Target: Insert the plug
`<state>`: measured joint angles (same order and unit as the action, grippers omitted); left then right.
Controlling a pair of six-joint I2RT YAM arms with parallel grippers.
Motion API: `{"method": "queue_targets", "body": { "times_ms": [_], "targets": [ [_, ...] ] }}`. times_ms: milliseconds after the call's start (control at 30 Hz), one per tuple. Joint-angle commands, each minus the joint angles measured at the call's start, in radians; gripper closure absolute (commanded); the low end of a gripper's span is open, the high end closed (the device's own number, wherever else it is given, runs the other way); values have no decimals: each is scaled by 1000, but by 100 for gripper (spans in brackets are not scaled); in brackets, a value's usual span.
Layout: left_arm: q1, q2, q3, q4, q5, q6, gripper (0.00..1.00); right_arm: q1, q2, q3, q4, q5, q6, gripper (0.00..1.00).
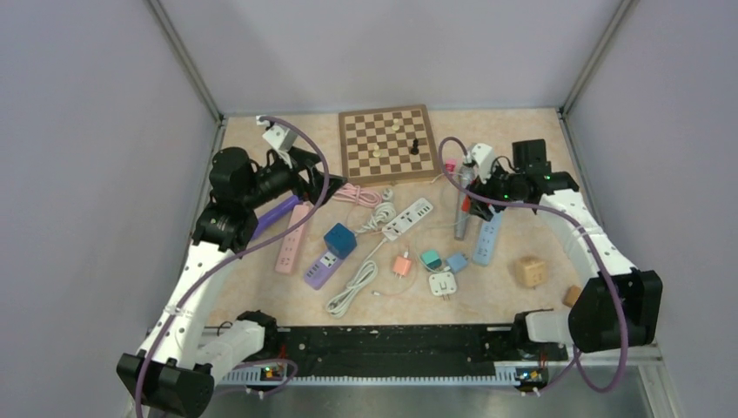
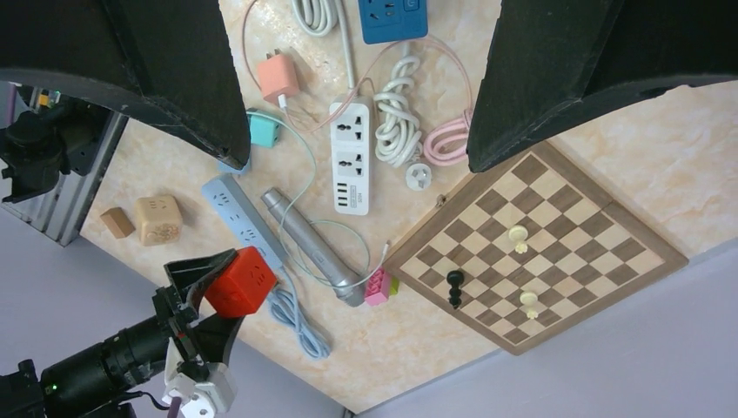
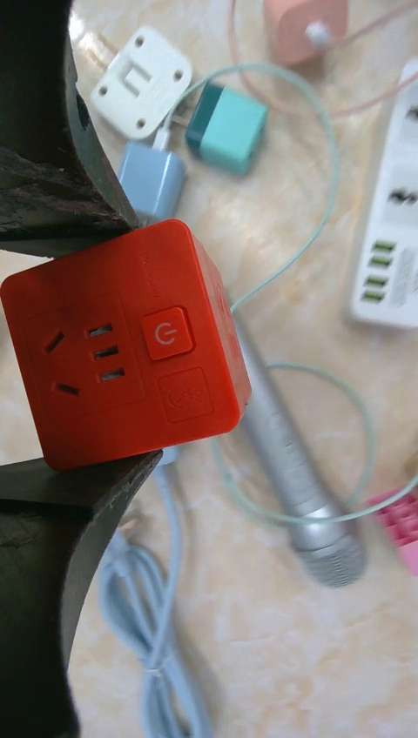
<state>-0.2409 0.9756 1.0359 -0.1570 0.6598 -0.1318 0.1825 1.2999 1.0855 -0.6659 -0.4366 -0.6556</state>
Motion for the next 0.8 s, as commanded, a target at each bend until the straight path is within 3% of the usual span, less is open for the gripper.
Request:
{"method": "queue_targets", "body": {
  "times_ms": [0,300,767],
  "targets": [
    [2,-21,-18,7,-46,21,1,-146,6,-9,-13,-42,-111,100],
    [3,-31,-56,31,-70,13,1,-275,91,-2,-24,-195,-181,100],
    [-11,-59,-101,34,-95,29,1,-273,122,-101,-17,-150,-209,100]
  ]
}}
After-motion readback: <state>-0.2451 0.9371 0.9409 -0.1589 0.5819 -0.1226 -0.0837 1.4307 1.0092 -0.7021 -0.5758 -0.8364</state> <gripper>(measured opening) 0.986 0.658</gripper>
